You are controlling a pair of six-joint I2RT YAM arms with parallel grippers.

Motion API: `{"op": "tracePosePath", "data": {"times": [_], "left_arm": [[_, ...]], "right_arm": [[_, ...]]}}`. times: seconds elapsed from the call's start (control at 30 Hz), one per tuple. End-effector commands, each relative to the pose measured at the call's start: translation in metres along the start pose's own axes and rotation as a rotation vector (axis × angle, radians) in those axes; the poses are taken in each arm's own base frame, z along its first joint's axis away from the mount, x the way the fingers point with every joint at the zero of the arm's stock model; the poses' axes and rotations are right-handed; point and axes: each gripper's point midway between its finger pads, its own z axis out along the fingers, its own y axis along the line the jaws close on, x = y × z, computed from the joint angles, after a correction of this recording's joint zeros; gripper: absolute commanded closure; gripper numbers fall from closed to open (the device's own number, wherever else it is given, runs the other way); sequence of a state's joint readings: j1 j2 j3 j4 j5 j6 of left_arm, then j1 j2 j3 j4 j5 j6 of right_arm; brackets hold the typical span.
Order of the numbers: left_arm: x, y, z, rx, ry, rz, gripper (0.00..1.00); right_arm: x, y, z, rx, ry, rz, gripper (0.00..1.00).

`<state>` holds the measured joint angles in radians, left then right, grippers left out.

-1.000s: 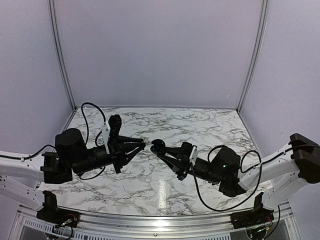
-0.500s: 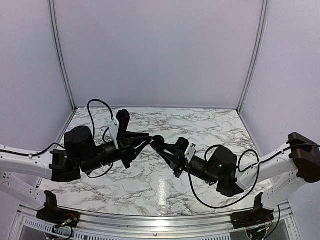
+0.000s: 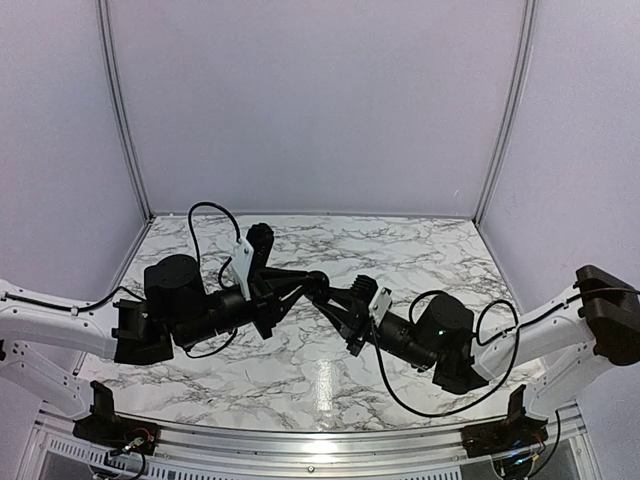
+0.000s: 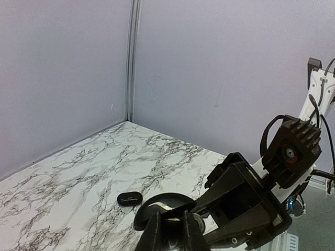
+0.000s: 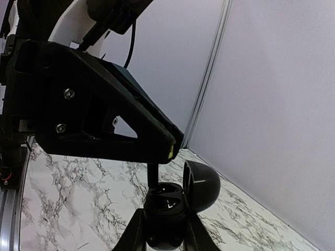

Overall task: Insert the wireless bluetooth earbuds into the charging case
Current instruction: Insert the right earbud into the right side groove of the charging case.

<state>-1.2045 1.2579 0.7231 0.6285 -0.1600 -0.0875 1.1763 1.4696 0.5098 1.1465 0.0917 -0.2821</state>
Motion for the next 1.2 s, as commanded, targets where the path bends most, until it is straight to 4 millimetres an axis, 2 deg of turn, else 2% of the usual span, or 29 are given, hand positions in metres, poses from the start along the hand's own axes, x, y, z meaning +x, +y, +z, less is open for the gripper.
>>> {"op": "tracePosePath", "data": {"times": [0.0,0.37,0.53,0.83,1.17], "left_arm": [[-0.018,-0.003,0.006,-0.004,-0.057,-0.019,0.96],[-0.002,0.006,0.009,-0.050,-0.023,-0.021,0.96],[0.000,0.008,0.010,-0.061,-0.020,-0.028,0.96],[0.006,0.003,0.013,-0.040,-0.003,-0.036,0.91],[0.006,-0.009,0.018,0.007,0.002,-0.046,0.93]], "right_arm": [[-0.021,0.000,0.005,-0.001,-0.050,0.011,1.00],[-0.026,0.000,0.000,0.000,-0.082,0.019,1.00],[-0.026,0.001,-0.001,-0.007,-0.088,0.021,1.00],[-0.028,-0.013,0.000,0.070,-0.088,0.056,1.00],[-0.028,-0.020,-0.001,0.108,-0.085,0.071,1.00]]}}
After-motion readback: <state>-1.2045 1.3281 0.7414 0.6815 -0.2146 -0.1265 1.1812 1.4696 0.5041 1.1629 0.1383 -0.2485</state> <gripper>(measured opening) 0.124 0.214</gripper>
